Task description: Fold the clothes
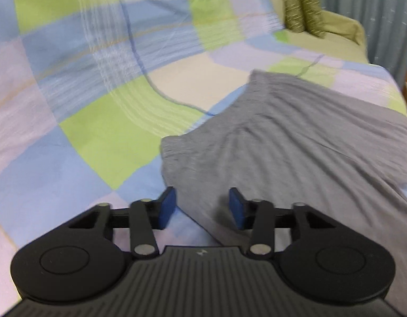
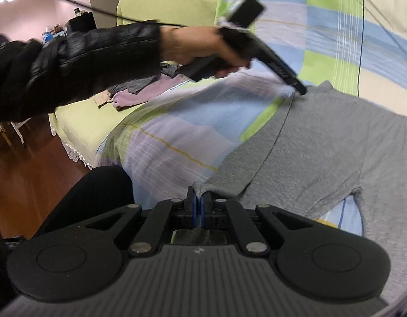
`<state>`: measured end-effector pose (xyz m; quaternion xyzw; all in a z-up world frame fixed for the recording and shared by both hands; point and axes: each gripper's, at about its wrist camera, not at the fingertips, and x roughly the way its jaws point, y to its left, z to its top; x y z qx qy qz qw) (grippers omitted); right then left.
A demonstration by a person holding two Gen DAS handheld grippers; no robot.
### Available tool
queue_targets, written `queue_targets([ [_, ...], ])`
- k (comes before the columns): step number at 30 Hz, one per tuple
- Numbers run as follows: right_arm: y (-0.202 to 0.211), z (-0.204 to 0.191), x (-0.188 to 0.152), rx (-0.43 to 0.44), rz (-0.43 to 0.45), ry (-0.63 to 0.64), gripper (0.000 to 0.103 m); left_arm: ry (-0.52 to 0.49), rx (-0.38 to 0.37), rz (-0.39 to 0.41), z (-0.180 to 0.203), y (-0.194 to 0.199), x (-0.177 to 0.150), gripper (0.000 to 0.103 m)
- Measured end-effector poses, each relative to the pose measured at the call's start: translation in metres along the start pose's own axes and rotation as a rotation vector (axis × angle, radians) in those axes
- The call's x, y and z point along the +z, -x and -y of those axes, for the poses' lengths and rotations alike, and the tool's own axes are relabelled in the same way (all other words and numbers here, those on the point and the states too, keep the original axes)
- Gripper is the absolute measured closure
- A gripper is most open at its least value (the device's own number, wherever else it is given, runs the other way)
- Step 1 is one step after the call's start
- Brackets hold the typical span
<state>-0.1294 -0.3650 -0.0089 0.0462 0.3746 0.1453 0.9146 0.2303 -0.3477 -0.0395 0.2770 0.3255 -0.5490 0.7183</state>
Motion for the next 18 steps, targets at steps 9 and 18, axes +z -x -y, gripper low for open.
queue_targets([
  [9,-0.017,0.022,-0.014,0.052,-0.019,-0.032,0.102,0.172,-0.069,-0.059,-0.029,-0.027,0.006,0.1],
  [18,0.005,0.026,-0.019,0.034,0.082,-0.064,0.102,0.205,-0.063,0.032,-0.009,0.006,0.041,0.103],
])
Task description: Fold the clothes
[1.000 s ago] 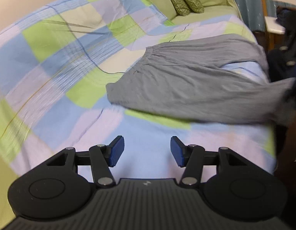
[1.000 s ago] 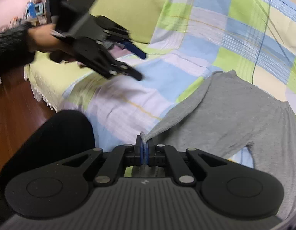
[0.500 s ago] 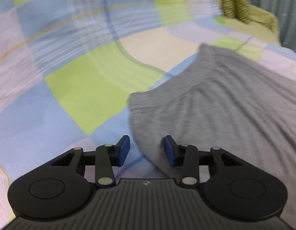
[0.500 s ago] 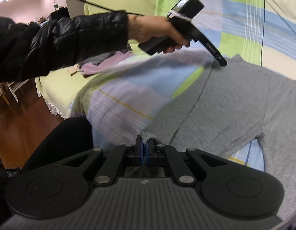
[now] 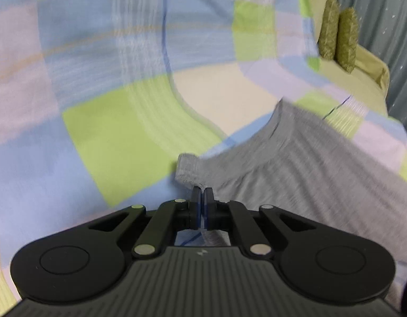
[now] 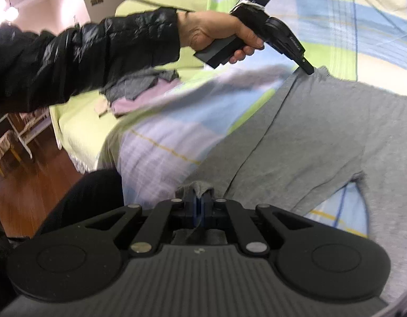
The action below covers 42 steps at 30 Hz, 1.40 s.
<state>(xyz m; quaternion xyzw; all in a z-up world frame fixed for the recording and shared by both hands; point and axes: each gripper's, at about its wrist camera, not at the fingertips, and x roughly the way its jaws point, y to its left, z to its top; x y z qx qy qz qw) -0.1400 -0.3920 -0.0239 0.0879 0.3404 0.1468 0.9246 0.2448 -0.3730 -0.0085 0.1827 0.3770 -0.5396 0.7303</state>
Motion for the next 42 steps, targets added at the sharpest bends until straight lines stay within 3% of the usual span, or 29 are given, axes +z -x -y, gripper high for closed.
queue_targets([
  [7,0.093,0.021,-0.002,-0.095,0.214,-0.13,0.102,-0.032,-0.036,0.08,0.068,0.027,0.066,0.103],
  [11,0.152,0.036,-0.024,-0.158,0.349,-0.245,0.102,-0.057,-0.012,0.06,0.114,0.0,0.097,0.103],
  [16,0.186,0.07,-0.074,-0.239,0.419,-0.407,0.102,-0.071,0.027,0.005,0.152,-0.047,0.11,0.103],
  [25,0.195,0.122,-0.127,-0.284,0.432,-0.576,0.101,-0.12,0.059,-0.07,0.196,-0.125,0.114,0.103],
  [38,0.2,0.152,-0.165,-0.31,0.407,-0.677,0.101,-0.086,0.041,-0.065,0.196,-0.166,0.115,0.103],
  [42,0.199,0.151,-0.167,-0.291,0.375,-0.682,0.101,-0.064,0.056,-0.062,0.184,-0.164,0.12,0.096],
])
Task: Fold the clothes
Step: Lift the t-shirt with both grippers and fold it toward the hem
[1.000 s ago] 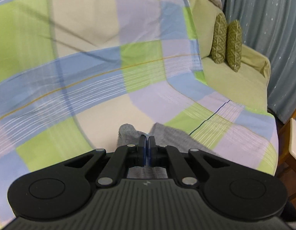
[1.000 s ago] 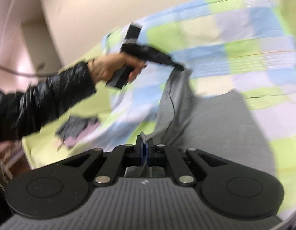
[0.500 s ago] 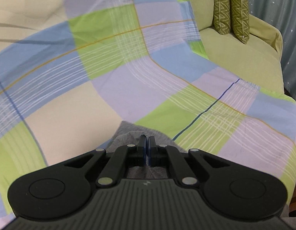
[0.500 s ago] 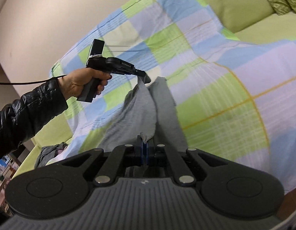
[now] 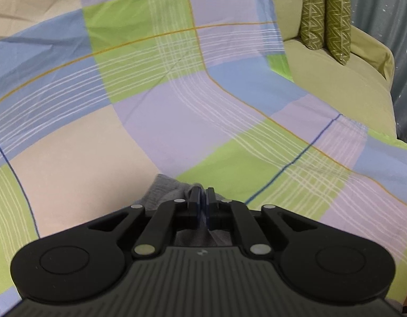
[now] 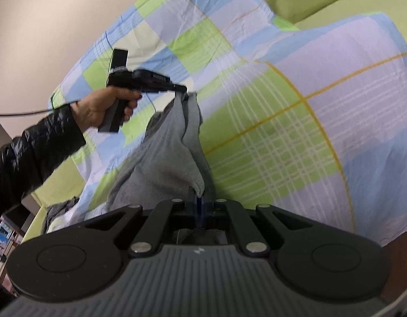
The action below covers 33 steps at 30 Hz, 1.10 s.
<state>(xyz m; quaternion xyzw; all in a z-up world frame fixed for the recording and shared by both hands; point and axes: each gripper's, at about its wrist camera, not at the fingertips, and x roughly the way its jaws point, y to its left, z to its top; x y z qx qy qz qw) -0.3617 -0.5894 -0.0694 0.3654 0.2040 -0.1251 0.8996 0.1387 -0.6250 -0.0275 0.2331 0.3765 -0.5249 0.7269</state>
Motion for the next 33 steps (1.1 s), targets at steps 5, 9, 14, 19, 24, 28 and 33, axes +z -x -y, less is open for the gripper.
queue_targets([
  [5,0.004,-0.003,0.001,-0.042,0.005,0.017,0.093,-0.044,0.022,0.03,-0.015,0.016,0.004,0.049],
  [9,0.005,-0.009,0.0,-0.058,0.004,0.06,0.093,-0.489,0.11,-0.001,0.009,0.02,-0.01,0.049],
  [14,0.001,-0.016,0.0,-0.053,-0.007,0.117,0.089,-1.265,0.166,0.026,0.048,0.016,-0.064,0.049],
  [19,-0.002,-0.014,0.002,-0.052,-0.008,0.117,0.086,-1.659,0.16,0.047,0.058,-0.002,-0.078,0.049],
  [24,-0.001,-0.014,0.004,-0.043,-0.017,0.138,0.085,-1.695,0.042,-0.023,0.053,-0.018,-0.059,0.049],
  [28,-0.004,-0.016,0.005,-0.037,-0.041,0.184,0.085,-1.637,-0.055,-0.121,0.046,-0.028,-0.039,0.068],
  [33,-0.007,-0.02,0.006,-0.017,-0.05,0.208,0.085,-1.506,-0.079,-0.226,0.039,-0.028,-0.023,0.098],
])
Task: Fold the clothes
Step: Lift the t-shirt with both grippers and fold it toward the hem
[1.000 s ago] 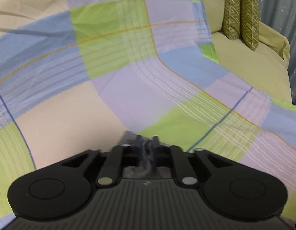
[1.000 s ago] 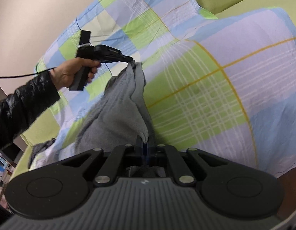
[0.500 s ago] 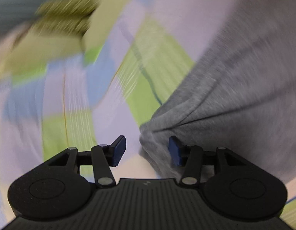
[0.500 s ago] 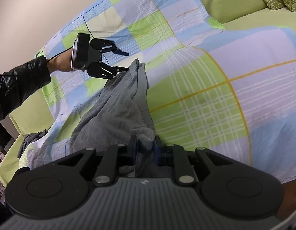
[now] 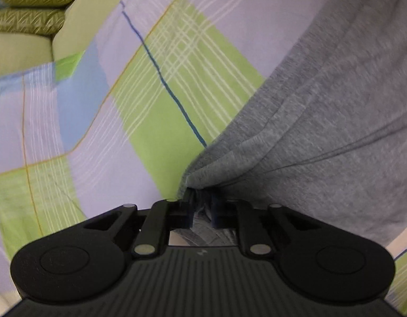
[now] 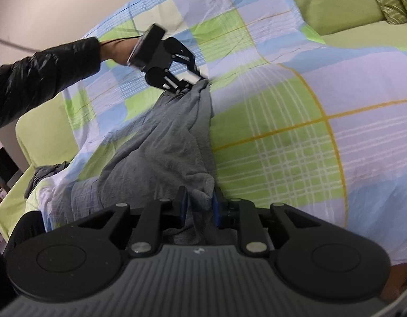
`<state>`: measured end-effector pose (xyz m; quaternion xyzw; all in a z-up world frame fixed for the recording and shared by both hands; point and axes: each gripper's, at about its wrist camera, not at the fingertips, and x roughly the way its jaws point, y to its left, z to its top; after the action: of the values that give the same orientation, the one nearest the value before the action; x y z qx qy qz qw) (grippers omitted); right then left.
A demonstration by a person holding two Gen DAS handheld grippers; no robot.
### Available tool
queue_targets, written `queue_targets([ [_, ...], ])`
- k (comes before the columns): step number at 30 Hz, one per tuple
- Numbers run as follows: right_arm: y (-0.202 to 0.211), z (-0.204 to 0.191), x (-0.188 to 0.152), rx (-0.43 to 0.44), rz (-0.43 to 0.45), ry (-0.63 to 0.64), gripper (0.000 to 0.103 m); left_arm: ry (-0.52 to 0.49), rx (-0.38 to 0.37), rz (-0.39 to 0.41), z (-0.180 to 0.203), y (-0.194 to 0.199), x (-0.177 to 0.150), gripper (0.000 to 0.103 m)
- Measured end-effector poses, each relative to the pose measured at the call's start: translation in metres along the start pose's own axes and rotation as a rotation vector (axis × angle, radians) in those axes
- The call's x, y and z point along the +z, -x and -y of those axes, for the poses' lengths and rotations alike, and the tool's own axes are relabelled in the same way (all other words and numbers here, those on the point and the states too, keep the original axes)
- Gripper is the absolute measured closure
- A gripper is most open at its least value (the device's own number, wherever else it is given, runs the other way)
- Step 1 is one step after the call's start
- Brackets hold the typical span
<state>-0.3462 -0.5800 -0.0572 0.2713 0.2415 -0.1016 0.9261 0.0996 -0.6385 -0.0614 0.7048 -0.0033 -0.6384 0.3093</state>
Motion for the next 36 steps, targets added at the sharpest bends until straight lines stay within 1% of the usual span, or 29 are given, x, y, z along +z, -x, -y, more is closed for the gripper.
queue_targets([
  [3,-0.002,-0.002,0.0,0.001,-0.01,0.014,0.085,0.076,0.0,0.011,-0.006,0.012,-0.01,0.1],
  [5,-0.004,-0.005,0.0,-0.003,-0.018,0.026,0.098,0.126,0.035,0.033,-0.012,0.023,-0.021,0.1],
  [6,-0.005,-0.007,-0.001,-0.019,-0.025,0.042,0.101,0.139,0.052,0.036,-0.014,0.026,-0.023,0.1],
  [9,-0.001,-0.007,0.0,-0.036,-0.005,0.031,0.101,0.185,0.093,0.041,-0.026,0.029,-0.029,0.1],
  [11,0.004,-0.008,0.002,-0.068,0.023,0.025,0.101,0.19,0.104,0.037,-0.028,0.024,-0.028,0.1],
  [16,0.009,-0.015,0.004,-0.101,0.026,0.058,0.101,0.147,0.121,0.02,-0.014,0.003,-0.022,0.099],
  [19,0.014,-0.016,0.002,-0.126,0.034,0.053,0.102,0.166,0.149,0.03,-0.006,0.003,-0.015,0.1],
  [21,0.017,-0.014,0.001,-0.132,0.035,0.038,0.102,0.18,0.172,0.02,-0.005,0.004,-0.014,0.1],
  [22,0.018,-0.014,0.0,-0.128,0.027,0.031,0.101,0.192,0.181,0.016,-0.005,0.004,-0.014,0.1],
  [23,0.017,-0.013,-0.002,-0.102,-0.007,0.023,0.102,0.209,0.183,0.017,-0.007,0.003,-0.016,0.1],
  [25,0.008,-0.011,-0.006,-0.083,-0.08,0.021,0.102,0.228,0.191,0.014,-0.007,0.002,-0.016,0.099],
  [26,0.007,-0.01,-0.006,-0.108,-0.081,0.018,0.101,0.232,0.197,0.011,-0.005,0.002,-0.016,0.098],
  [27,0.006,-0.009,-0.006,-0.133,-0.083,0.016,0.1,0.234,0.206,0.007,-0.004,0.003,-0.016,0.093],
  [29,0.004,-0.006,-0.007,-0.183,-0.085,0.01,0.091,0.247,0.234,-0.004,0.0,0.008,-0.017,0.09],
  [30,0.006,-0.004,-0.006,-0.207,-0.08,0.006,0.078,0.259,0.242,-0.006,0.0,0.011,-0.019,0.089],
  [32,0.013,-0.001,-0.005,-0.254,-0.069,-0.006,0.076,0.309,0.266,-0.001,0.001,0.025,-0.024,0.088],
  [33,0.018,-0.001,-0.005,-0.257,-0.062,-0.01,0.076,0.323,0.272,0.001,0.002,0.029,-0.025,0.087],
  [35,0.022,-0.002,-0.004,-0.237,-0.044,-0.016,0.076,0.402,0.288,0.025,0.008,0.05,-0.033,0.084],
  [36,0.025,-0.003,-0.004,-0.223,-0.032,-0.019,0.076,0.433,0.291,0.04,0.011,0.058,-0.035,0.08],
])
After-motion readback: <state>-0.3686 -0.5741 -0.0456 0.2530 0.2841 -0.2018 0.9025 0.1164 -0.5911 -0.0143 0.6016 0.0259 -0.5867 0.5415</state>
